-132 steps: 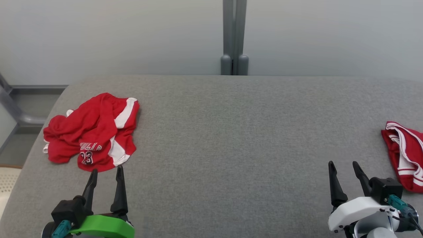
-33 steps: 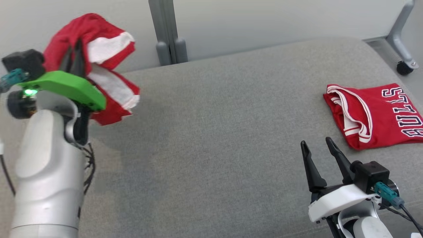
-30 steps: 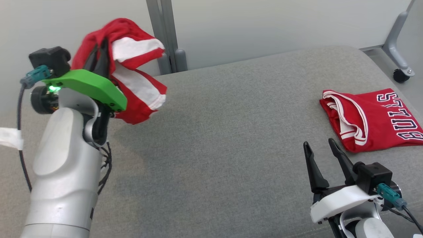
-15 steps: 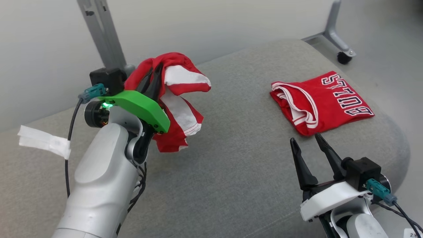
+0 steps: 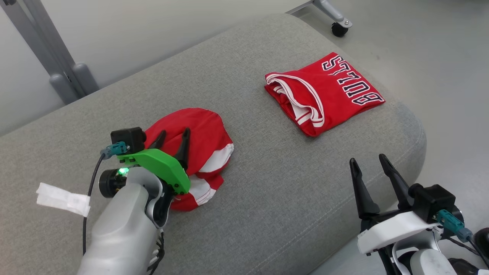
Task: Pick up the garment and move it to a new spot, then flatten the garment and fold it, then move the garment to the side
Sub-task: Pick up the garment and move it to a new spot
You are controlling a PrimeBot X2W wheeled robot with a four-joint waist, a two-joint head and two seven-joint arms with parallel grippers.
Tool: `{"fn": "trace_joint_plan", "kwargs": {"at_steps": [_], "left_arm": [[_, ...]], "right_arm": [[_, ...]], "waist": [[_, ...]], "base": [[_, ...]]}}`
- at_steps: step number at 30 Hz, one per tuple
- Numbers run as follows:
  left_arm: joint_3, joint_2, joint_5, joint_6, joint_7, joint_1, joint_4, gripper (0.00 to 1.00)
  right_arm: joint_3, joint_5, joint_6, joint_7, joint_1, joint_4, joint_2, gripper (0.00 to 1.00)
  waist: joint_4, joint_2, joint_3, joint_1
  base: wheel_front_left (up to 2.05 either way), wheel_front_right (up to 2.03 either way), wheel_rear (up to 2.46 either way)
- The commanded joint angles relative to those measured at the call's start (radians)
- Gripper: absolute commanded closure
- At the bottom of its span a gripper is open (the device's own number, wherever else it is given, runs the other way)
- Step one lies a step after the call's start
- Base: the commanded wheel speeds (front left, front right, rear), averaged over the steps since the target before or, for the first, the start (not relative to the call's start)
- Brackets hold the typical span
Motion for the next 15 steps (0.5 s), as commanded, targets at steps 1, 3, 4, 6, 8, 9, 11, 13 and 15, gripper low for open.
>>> {"fn": "trace_joint_plan", "kwargs": {"at_steps": [1, 3, 4, 6, 8, 9, 11, 13, 15], "left_arm": [[0.008, -0.001, -0.03, -0.002, -0.02, 0.019, -0.001, 0.0], [0.014, -0.006, -0.069, -0.002, -0.044, 0.038, -0.018, 0.0], [0.012, -0.01, -0.085, -0.002, -0.058, 0.047, -0.039, 0.0], [0.011, -0.008, -0.099, -0.002, -0.086, 0.067, -0.08, 0.0], [0.024, 0.003, -0.1, -0.002, -0.107, 0.095, -0.125, 0.0], [0.03, 0.008, -0.093, -0.002, -0.11, 0.109, -0.147, 0.0], [0.06, 0.019, -0.074, 0.0, -0.117, 0.148, -0.196, 0.0], [0.111, 0.026, -0.041, 0.008, -0.116, 0.195, -0.272, 0.0], [0.164, 0.031, -0.005, 0.014, -0.115, 0.261, -0.349, 0.0]], "right_arm": [[0.008, -0.006, 0.0, 0.006, -0.002, 0.004, 0.0, 0.0], [0.01, -0.007, 0.0, 0.01, -0.01, 0.006, 0.0, 0.0], [0.001, -0.01, 0.0, 0.012, -0.009, 0.005, 0.0, 0.0], [-0.015, -0.013, 0.0, 0.011, -0.004, 0.001, 0.0, 0.0], [-0.034, -0.016, 0.0, 0.012, 0.006, 0.0, 0.0, 0.0], [-0.043, -0.015, 0.0, 0.011, 0.01, -0.001, 0.0, 0.0], [-0.062, -0.014, 0.0, 0.01, 0.021, 0.0, 0.0, 0.0], [-0.08, -0.008, 0.0, 0.007, 0.026, -0.002, 0.0, 0.0], [-0.091, -0.007, 0.0, 0.005, 0.027, 0.001, 0.0, 0.0]], "waist": [[0.006, -0.0001, -0.014, 0.0], [0.024, -0.0001, -0.03, 0.0], [0.044, -0.0001, -0.038, 0.0], [0.084, -0.0001, -0.054, 0.0], [0.127, -0.0001, -0.071, 0.0], [0.146, -0.0001, -0.078, 0.0], [0.188, -0.0001, -0.094, 0.0], [0.226, -0.0001, -0.106, 0.0], [0.257, -0.0001, -0.114, 0.0]], "base": [[0.0, 0.0, 0.0], [0.0, 0.0, 0.0], [0.0, 0.0, 0.0], [0.0, 0.0, 0.0], [0.0, 0.0, 0.0], [0.0, 0.0, 0.0], [0.0, 0.0, 0.0], [0.0, 0.0, 0.0], [0.0, 0.0, 0.0]]}}
